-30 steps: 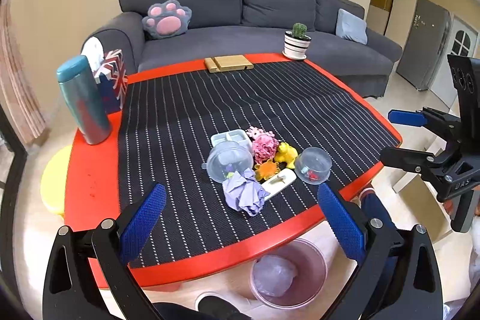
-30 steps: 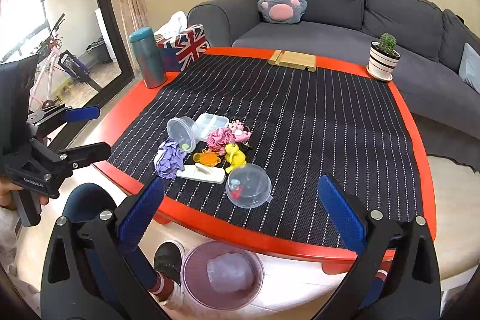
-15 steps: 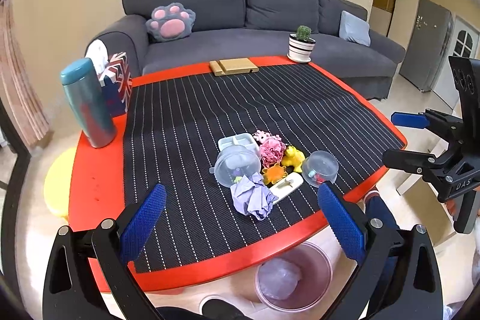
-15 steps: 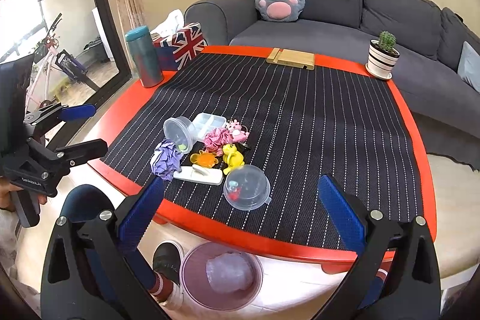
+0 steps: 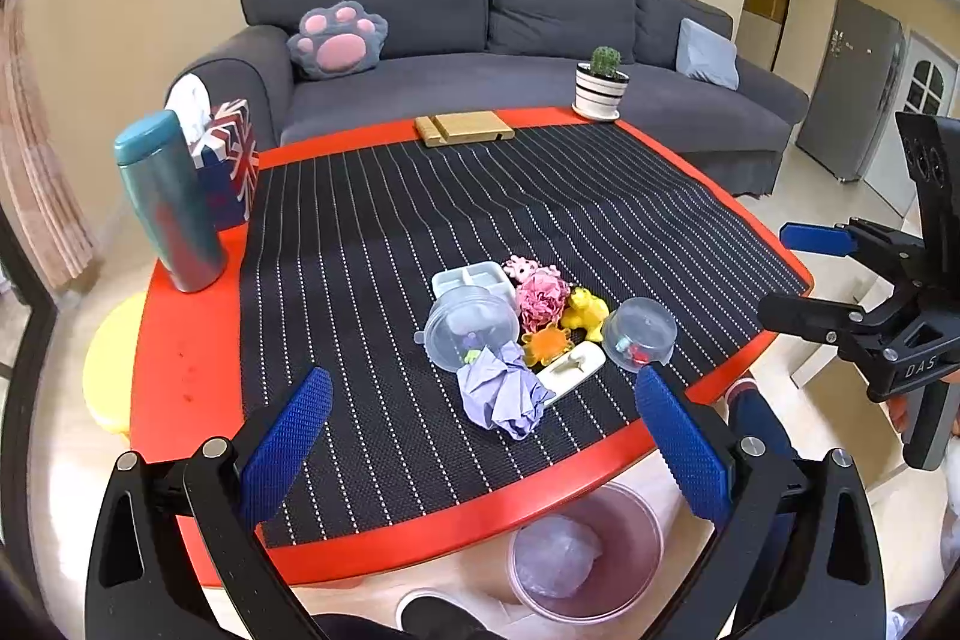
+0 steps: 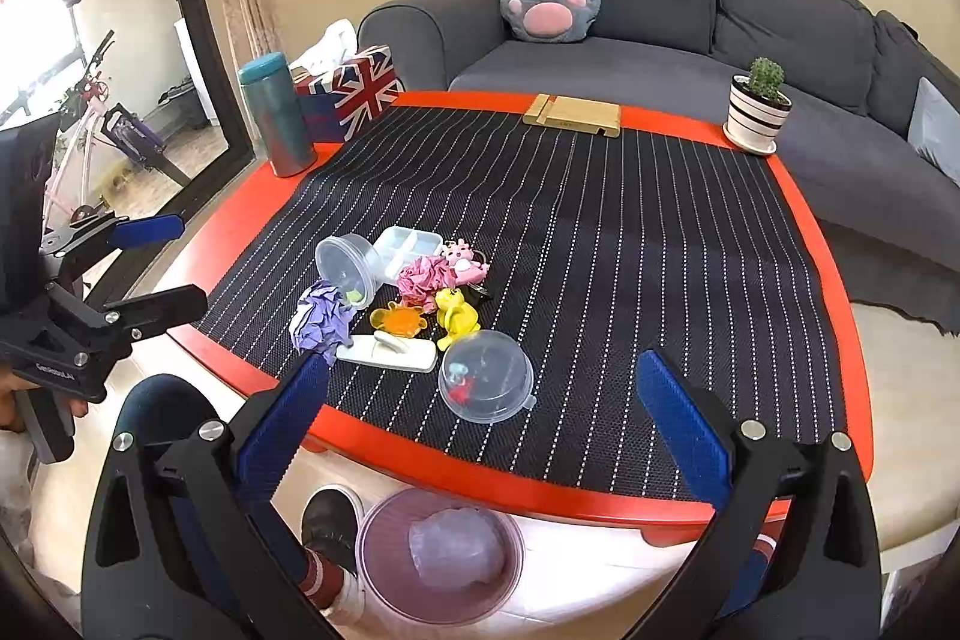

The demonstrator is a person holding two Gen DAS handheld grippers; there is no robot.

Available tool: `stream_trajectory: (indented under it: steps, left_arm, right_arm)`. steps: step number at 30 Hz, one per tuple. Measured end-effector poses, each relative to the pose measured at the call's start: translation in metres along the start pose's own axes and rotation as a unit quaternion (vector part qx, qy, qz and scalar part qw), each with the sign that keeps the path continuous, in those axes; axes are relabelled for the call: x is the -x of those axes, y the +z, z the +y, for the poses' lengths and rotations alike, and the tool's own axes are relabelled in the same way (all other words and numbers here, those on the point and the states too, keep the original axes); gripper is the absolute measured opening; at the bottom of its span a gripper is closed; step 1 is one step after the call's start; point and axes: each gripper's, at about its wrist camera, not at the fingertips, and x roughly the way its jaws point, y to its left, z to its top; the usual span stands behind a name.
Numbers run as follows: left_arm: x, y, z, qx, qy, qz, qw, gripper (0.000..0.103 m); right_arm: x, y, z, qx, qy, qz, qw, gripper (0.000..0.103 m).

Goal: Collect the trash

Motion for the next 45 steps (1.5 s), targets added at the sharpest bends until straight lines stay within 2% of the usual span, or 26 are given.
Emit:
stream_trajectory:
  steps: [21, 33, 45]
  left_arm:
    - [-0.003, 0.002, 0.000, 0.003, -0.003, 0.002, 1.0000, 0.097]
    - [-0.012, 0.000, 0.007, 0.017, -0.006, 0.017, 0.9997, 0.097]
    - [-0.014, -0.003, 0.011, 0.019, -0.001, 0.024, 0.9995, 0.097]
  right_arm:
    - [-0.012, 0.003, -0.008, 0.005, 0.000, 0.017, 1.000, 0.100]
    - [-0.046, 0.008, -0.011, 0.036, 0.018, 0.073, 0.997, 0.100]
    - [-0.091, 0.009, -0.008, 0.071, 0.051, 0.132, 0.987, 0.100]
